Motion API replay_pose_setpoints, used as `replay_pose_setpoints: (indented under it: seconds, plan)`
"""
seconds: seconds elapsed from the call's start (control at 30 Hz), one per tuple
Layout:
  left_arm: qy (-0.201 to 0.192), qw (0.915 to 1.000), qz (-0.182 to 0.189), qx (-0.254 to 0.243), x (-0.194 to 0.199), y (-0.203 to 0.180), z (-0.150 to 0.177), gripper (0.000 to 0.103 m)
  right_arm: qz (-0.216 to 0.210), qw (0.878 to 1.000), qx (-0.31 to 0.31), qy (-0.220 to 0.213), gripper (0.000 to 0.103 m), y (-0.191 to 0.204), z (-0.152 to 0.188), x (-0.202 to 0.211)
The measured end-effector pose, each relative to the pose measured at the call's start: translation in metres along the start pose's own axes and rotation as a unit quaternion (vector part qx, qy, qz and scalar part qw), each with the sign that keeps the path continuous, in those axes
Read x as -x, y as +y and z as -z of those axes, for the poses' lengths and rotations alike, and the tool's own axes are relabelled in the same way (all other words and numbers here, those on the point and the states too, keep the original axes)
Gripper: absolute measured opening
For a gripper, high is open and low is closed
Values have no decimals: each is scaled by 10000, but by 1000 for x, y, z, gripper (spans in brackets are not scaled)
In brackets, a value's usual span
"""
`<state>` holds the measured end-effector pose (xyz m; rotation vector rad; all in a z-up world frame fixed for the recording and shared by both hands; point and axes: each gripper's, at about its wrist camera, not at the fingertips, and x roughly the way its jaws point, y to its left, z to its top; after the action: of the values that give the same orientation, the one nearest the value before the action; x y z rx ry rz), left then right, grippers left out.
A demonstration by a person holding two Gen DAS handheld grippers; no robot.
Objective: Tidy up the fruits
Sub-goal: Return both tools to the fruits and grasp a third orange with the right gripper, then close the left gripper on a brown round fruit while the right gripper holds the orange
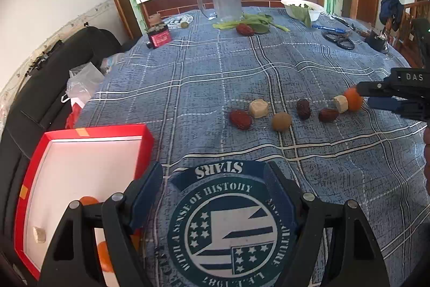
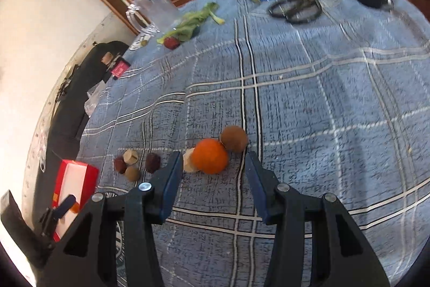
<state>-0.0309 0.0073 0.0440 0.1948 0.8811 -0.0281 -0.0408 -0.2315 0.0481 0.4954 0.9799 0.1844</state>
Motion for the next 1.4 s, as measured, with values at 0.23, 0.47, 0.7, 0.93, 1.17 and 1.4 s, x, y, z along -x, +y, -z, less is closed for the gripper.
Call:
replay_pose_setpoints:
  seconds: [0.23, 0.47, 0.7, 0.93, 1.17, 1.4]
  plan:
    - [-90, 9999, 51, -1, -10, -3, -14, 77, -239, 9980, -554, 207, 50, -7, -2, -20]
    - [-7, 9995, 314, -28, -25, -14, -21, 60, -403, 9969, -669, 101, 50, -11, -7, -24]
    - [33, 9990, 451, -40, -36, -24, -27, 50, -295, 9989, -290, 204, 35, -6, -7, -28]
    - [-10, 9985, 544, -46, -45, -33, -37, 49, -452, 9976, -427, 313, 34, -15, -6, -12]
    - [-49, 9963, 831, -192, -37, -49, -38, 49, -590, 9967, -510, 223, 34, -14, -6, 0]
    - [125, 9957, 908, -166, -50, -49, -35, 37, -533, 9968, -556, 207, 34, -16, -7, 0]
